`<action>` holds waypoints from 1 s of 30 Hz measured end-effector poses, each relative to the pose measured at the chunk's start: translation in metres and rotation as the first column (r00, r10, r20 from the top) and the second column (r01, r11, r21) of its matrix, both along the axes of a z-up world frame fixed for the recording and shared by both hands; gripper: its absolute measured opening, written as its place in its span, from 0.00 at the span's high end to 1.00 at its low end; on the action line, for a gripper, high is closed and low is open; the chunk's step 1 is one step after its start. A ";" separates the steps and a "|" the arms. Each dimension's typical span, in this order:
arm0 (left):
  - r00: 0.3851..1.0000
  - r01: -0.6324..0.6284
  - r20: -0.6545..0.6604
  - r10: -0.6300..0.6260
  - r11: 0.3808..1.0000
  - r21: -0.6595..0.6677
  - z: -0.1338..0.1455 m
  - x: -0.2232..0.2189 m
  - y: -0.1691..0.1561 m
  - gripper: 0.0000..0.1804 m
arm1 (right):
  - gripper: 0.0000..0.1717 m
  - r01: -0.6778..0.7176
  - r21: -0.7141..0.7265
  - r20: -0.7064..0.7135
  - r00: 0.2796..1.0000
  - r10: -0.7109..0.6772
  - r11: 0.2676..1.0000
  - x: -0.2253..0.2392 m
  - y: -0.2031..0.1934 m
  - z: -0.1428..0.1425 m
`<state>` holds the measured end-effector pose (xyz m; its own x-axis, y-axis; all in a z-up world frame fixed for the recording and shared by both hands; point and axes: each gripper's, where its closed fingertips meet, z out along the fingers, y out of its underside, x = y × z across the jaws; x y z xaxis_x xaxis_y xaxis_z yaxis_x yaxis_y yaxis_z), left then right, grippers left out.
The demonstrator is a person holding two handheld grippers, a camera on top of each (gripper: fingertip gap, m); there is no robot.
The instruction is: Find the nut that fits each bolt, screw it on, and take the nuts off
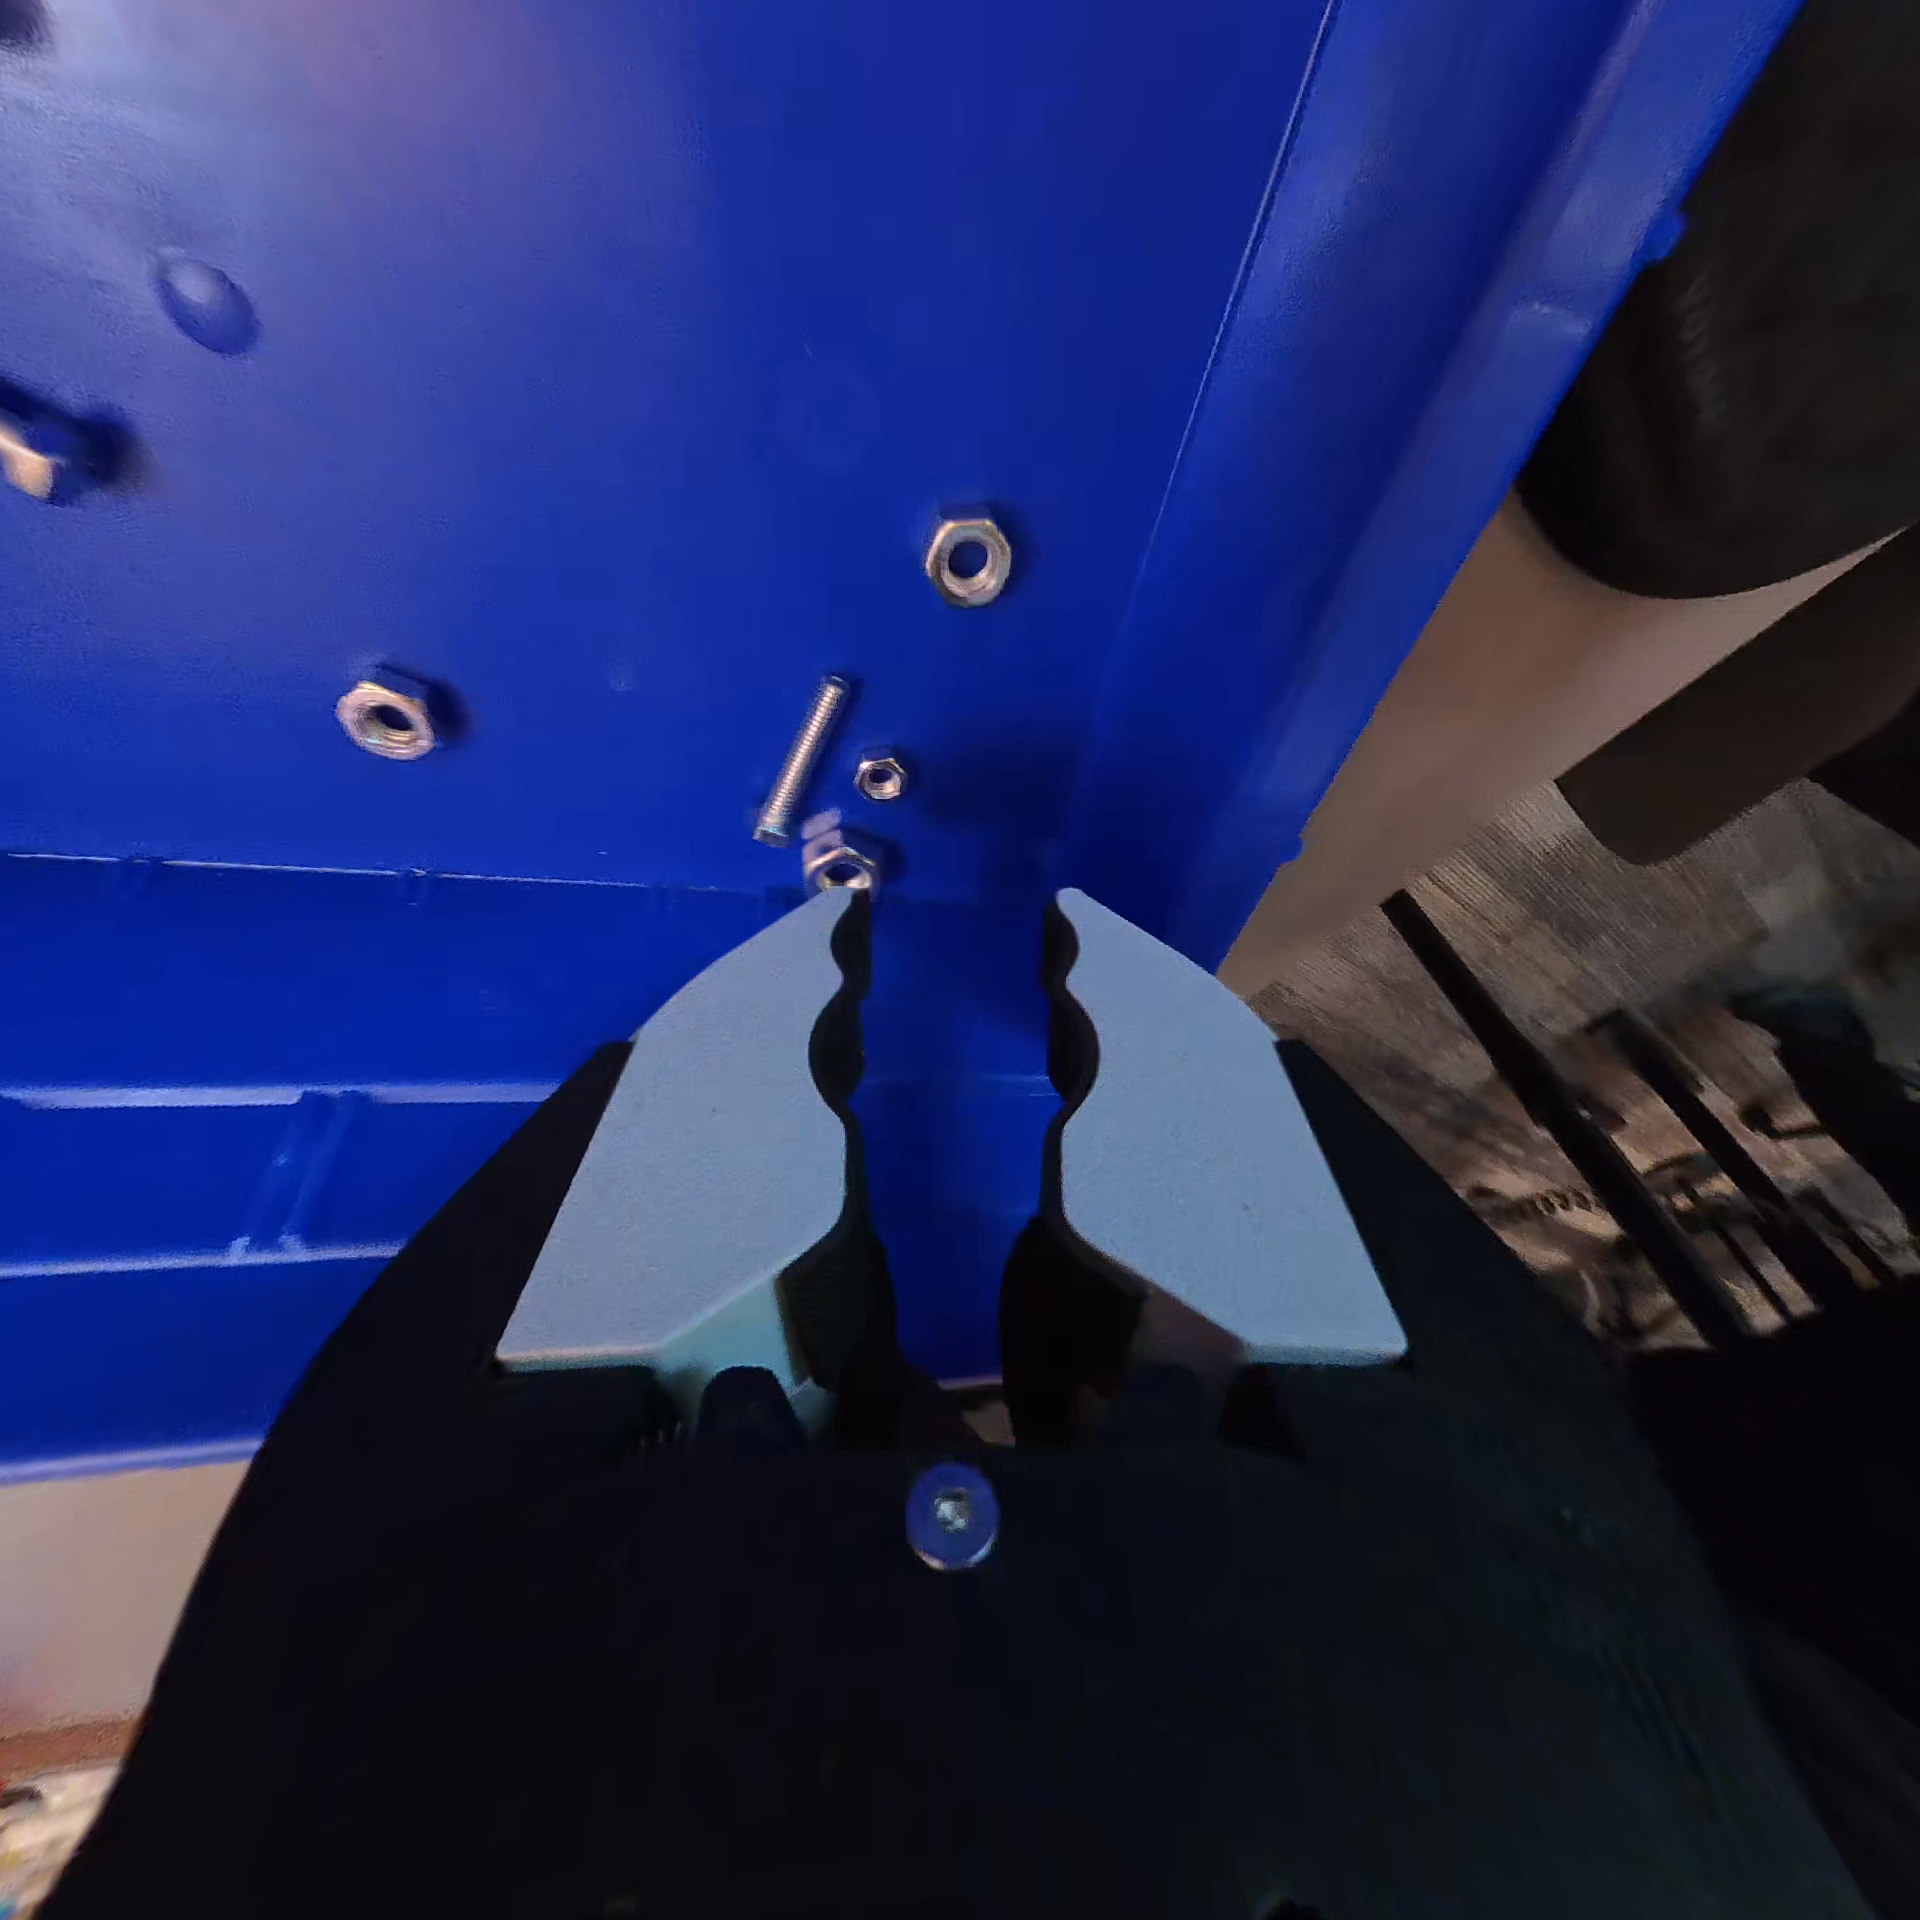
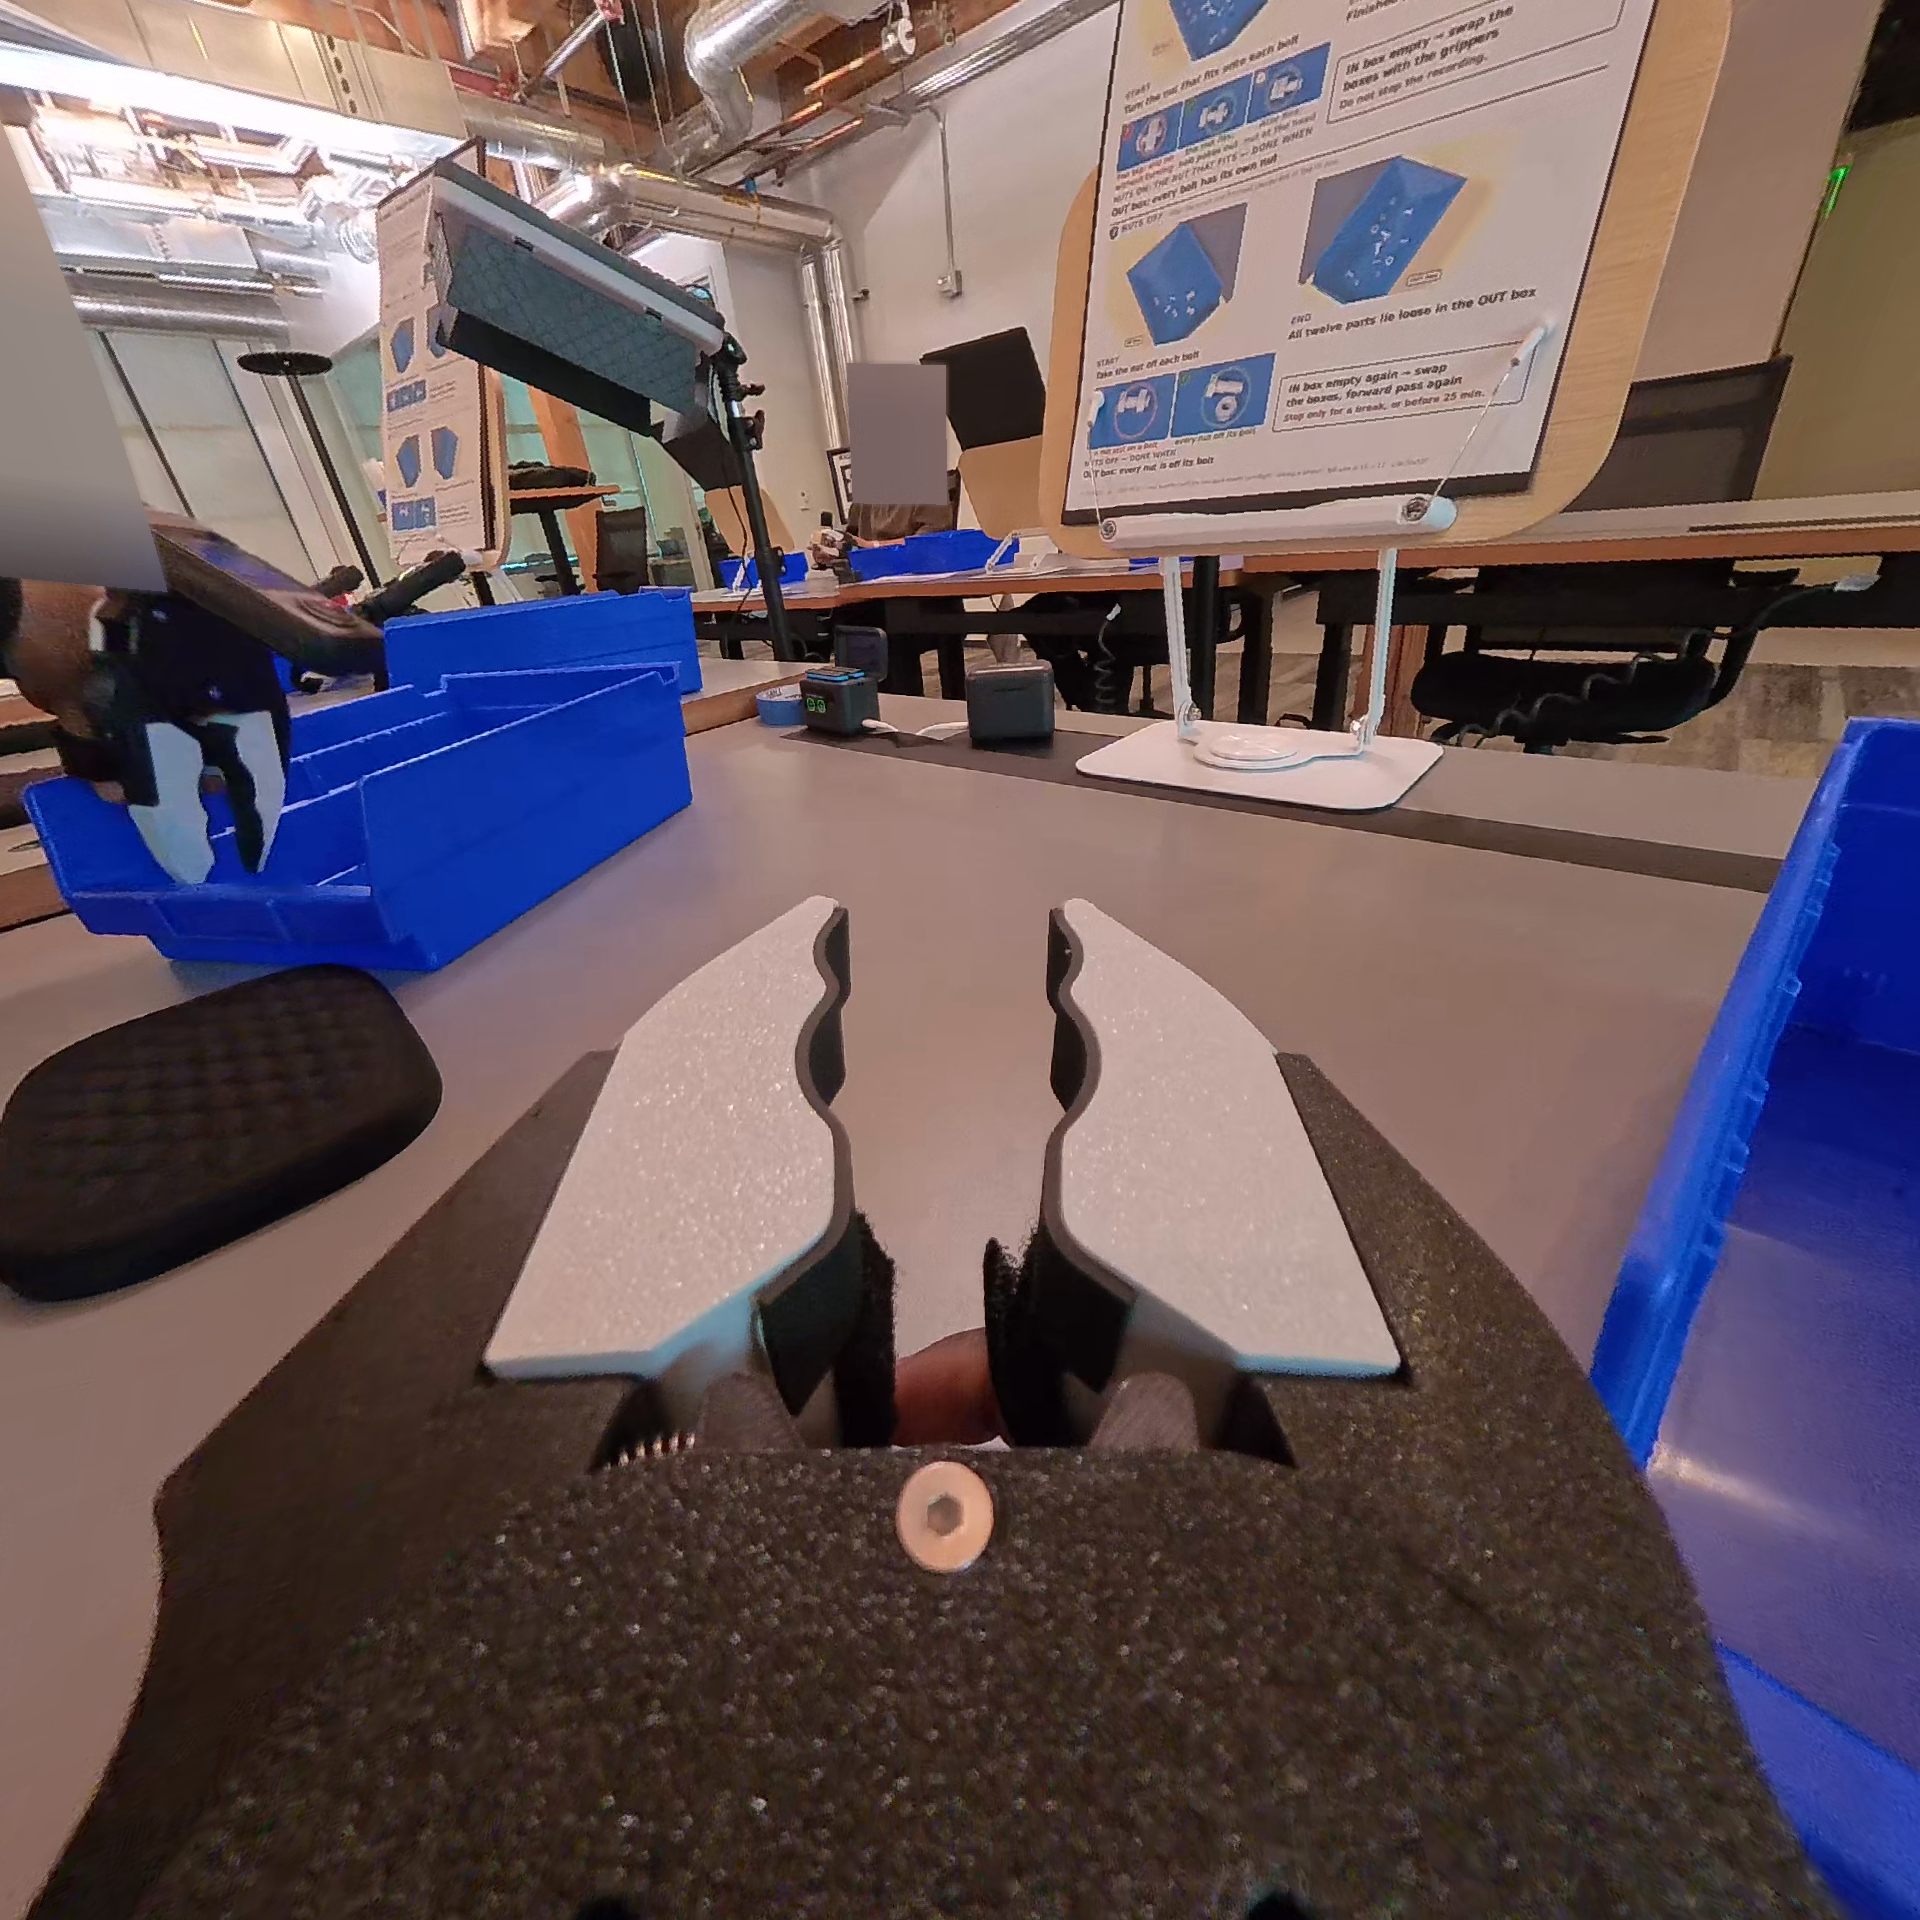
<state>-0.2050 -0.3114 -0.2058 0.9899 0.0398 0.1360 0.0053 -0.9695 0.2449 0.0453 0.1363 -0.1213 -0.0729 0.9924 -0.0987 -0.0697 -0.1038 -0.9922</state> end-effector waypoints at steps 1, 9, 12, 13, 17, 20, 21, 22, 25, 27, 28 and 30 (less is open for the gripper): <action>1.000 -0.007 0.017 0.008 1.000 -0.026 -0.002 0.002 -0.002 0.83 | 0.79 0.000 -0.002 0.001 1.000 0.000 1.000 0.000 0.000 0.000; 0.997 -0.029 -0.069 0.022 0.993 -0.110 -0.019 -0.008 -0.011 0.83 | 0.79 0.000 -0.011 -0.008 1.000 0.000 1.000 0.001 0.001 0.001; 0.991 -0.007 -0.134 -0.012 0.990 -0.140 -0.021 -0.015 -0.014 0.82 | 0.79 -0.001 -0.011 -0.009 1.000 0.001 1.000 0.001 0.001 0.001; 0.987 -0.008 -0.161 -0.017 0.988 -0.156 -0.022 -0.018 -0.015 0.81 | 0.79 -0.002 -0.012 -0.010 1.000 0.002 1.000 0.001 0.001 0.001; 0.980 0.015 -0.192 -0.061 0.973 -0.231 -0.029 -0.021 -0.021 0.80 | 0.79 -0.004 -0.017 -0.012 1.000 0.004 1.000 0.001 0.001 0.001; 0.977 0.035 -0.195 -0.092 0.960 -0.278 -0.030 -0.021 -0.023 0.79 | 0.79 -0.005 -0.021 -0.016 1.000 0.004 1.000 0.002 0.002 0.002; 0.976 0.038 -0.195 -0.096 0.958 -0.286 -0.030 -0.021 -0.024 0.79 | 0.79 -0.005 -0.021 -0.017 1.000 0.005 1.000 0.002 0.002 0.002; 0.976 0.040 -0.194 -0.100 0.957 -0.289 -0.030 -0.022 -0.024 0.80 | 0.79 -0.005 -0.021 -0.018 1.000 0.005 1.000 0.002 0.002 0.002; 0.968 0.062 -0.216 -0.130 0.952 -0.298 -0.030 -0.027 -0.024 0.86 | 0.79 -0.005 -0.021 -0.021 1.000 0.004 1.000 0.002 0.002 0.003; 0.964 0.054 -0.233 -0.127 0.953 -0.300 -0.031 -0.030 -0.023 0.90 | 0.79 -0.006 -0.022 -0.023 1.000 0.005 1.000 0.002 0.002 0.003; 0.964 0.054 -0.233 -0.128 0.953 -0.298 -0.030 -0.030 -0.023 0.90 | 0.79 -0.006 -0.022 -0.024 1.000 0.005 1.000 0.003 0.002 0.003; 0.965 0.050 -0.235 -0.119 0.958 -0.282 -0.030 -0.029 -0.023 0.90 | 0.79 -0.005 -0.022 -0.029 1.000 0.004 1.000 0.003 0.002 0.004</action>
<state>-0.2339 -0.3341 -0.2359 0.9921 -0.0446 -0.1172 0.0201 -0.8660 0.4996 0.0483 0.1382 -0.1178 -0.0806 0.9896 -0.1188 -0.0973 -0.1265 -0.9872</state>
